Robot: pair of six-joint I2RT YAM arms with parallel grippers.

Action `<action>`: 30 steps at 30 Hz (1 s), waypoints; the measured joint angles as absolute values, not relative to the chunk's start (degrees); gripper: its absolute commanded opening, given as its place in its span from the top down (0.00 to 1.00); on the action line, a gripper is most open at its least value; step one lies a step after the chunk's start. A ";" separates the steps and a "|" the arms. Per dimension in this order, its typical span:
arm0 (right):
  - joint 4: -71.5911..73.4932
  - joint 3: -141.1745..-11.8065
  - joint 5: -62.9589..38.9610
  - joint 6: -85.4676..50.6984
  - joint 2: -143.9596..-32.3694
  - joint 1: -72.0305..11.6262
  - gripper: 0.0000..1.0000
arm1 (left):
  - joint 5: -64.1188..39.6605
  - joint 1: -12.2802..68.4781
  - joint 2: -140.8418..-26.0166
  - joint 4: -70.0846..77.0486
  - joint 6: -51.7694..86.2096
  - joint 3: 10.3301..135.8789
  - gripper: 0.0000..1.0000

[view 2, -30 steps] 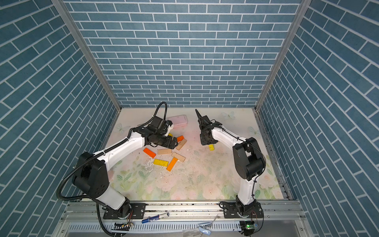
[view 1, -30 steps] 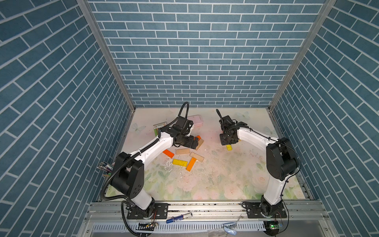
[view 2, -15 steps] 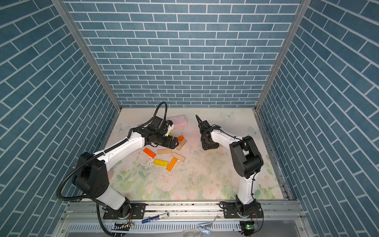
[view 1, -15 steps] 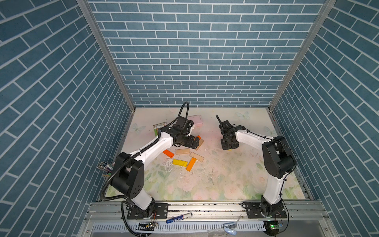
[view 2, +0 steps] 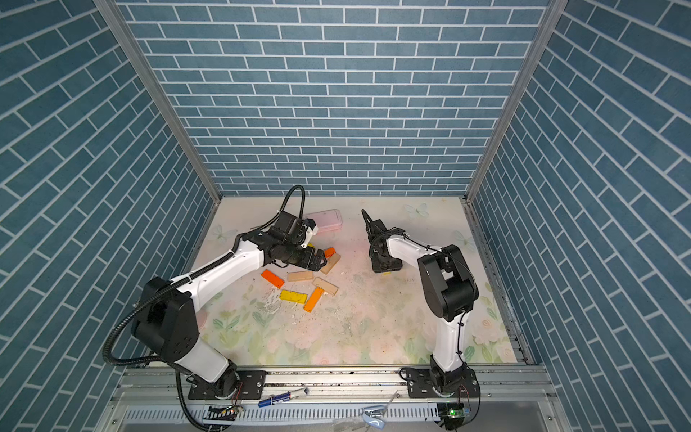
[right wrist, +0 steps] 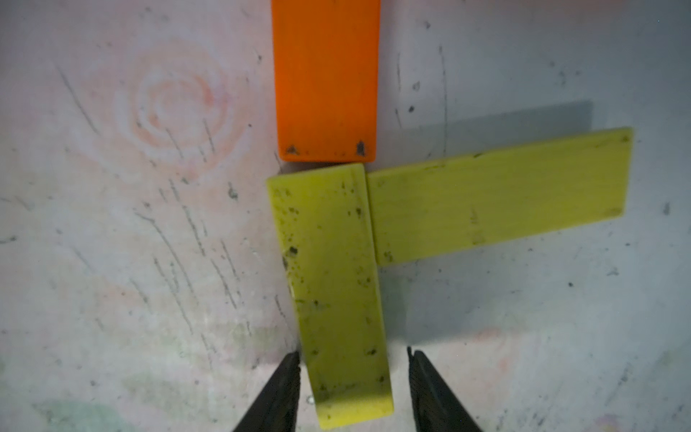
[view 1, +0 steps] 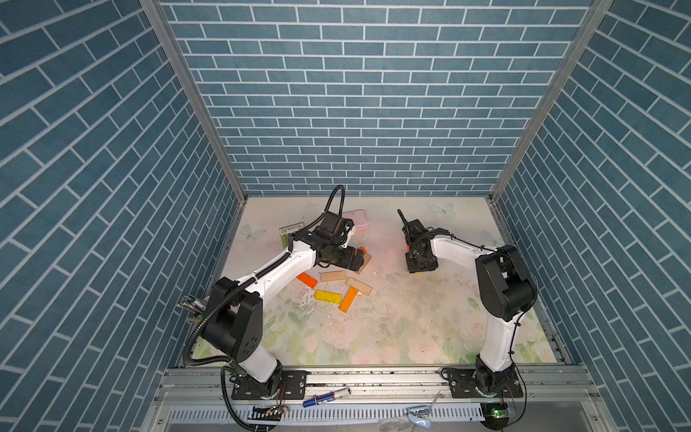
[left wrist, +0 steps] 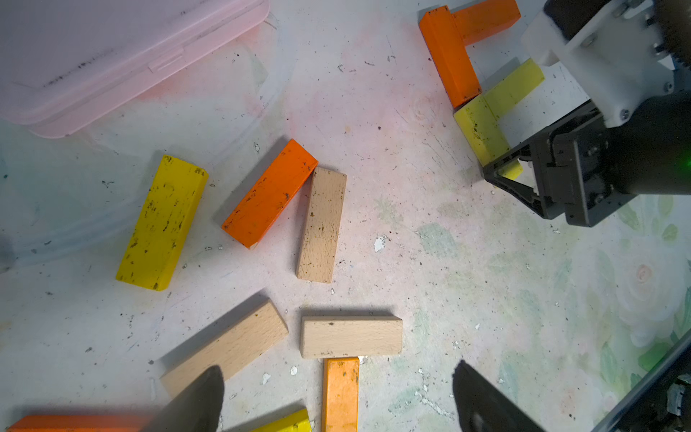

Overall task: Assemble the number 6 with building blocks
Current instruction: Adjust the building block at the center of the board.

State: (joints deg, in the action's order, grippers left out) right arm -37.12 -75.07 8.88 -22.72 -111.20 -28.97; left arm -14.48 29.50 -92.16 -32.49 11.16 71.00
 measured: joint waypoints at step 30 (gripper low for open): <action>-36.69 -76.42 7.29 -23.40 -112.44 -28.82 0.58 | -14.66 29.50 -92.16 -32.27 11.14 71.00 0.04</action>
State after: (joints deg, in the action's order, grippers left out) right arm -36.69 -76.42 7.29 -23.40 -112.44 -28.82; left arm -14.66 29.50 -92.16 -32.27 11.14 71.00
